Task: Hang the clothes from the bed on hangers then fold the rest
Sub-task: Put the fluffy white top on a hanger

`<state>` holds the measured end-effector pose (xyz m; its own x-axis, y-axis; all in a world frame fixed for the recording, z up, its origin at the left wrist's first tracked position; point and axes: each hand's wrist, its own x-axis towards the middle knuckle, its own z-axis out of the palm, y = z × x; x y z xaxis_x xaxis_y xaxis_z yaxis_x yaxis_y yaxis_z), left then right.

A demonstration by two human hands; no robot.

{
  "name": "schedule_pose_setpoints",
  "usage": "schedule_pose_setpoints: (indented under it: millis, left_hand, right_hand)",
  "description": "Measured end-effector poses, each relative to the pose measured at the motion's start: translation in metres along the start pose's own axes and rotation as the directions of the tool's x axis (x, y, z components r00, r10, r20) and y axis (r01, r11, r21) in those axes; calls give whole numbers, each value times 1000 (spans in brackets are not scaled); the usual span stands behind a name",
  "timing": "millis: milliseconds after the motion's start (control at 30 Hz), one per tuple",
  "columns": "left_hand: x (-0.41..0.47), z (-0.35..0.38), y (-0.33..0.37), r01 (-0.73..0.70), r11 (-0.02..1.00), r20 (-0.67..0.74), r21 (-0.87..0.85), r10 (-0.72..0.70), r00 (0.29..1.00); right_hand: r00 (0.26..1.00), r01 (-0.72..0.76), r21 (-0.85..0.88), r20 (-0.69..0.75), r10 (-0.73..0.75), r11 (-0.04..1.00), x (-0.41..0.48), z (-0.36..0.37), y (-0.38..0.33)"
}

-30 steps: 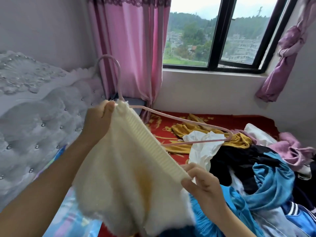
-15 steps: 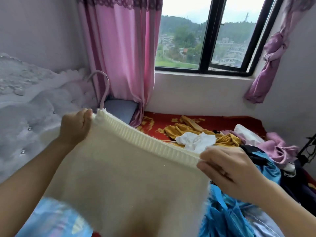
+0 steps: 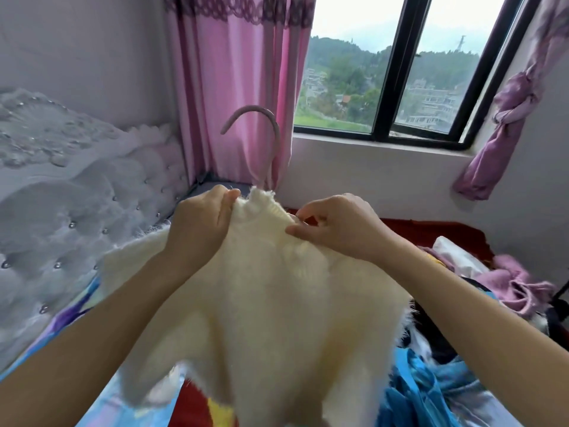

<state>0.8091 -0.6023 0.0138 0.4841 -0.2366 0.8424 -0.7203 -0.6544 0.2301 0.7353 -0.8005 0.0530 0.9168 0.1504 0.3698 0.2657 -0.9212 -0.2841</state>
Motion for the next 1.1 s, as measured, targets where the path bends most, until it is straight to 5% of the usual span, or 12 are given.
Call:
schedule_pose_setpoints:
  millis: [133, 200, 367, 467, 567, 733, 933, 1100]
  left_hand:
    - [4, -6, -15, -50, 996, -24, 68, 51, 998]
    - [9, -14, -39, 48, 995, -75, 87, -41, 996]
    - [18, -24, -66, 282, 959, -100, -36, -284, 954]
    - [28, -29, -67, 295, 937, 149, -188, -270, 951]
    - [33, -39, -65, 327, 905, 463, -271, -175, 869]
    - [34, -36, -52, 253, 948, 252, -194, -201, 947]
    - [25, -34, -65, 304, 939, 152, -162, -281, 948]
    - [25, -37, -88, 497, 825, 179, -269, -464, 868]
  right_hand:
    - [982, 47, -199, 186, -10, 979, 16, -21, 2]
    - [974, 78, -265, 226, -17, 961, 18, -40, 14]
    - [976, 146, -129, 183, -121, 981, 17, -57, 36]
    - [991, 66, -60, 124, -58, 996, 19, -47, 45]
    - [991, -47, 16, 124, 45, 999, 12, -38, 65]
    - [989, -148, 285, 18, 149, 947, -2, -23, 89]
    - [872, -462, 333, 338, 353, 822, -53, 1, 155]
    - [855, -506, 606, 259, 449, 614, -79, 34, 187]
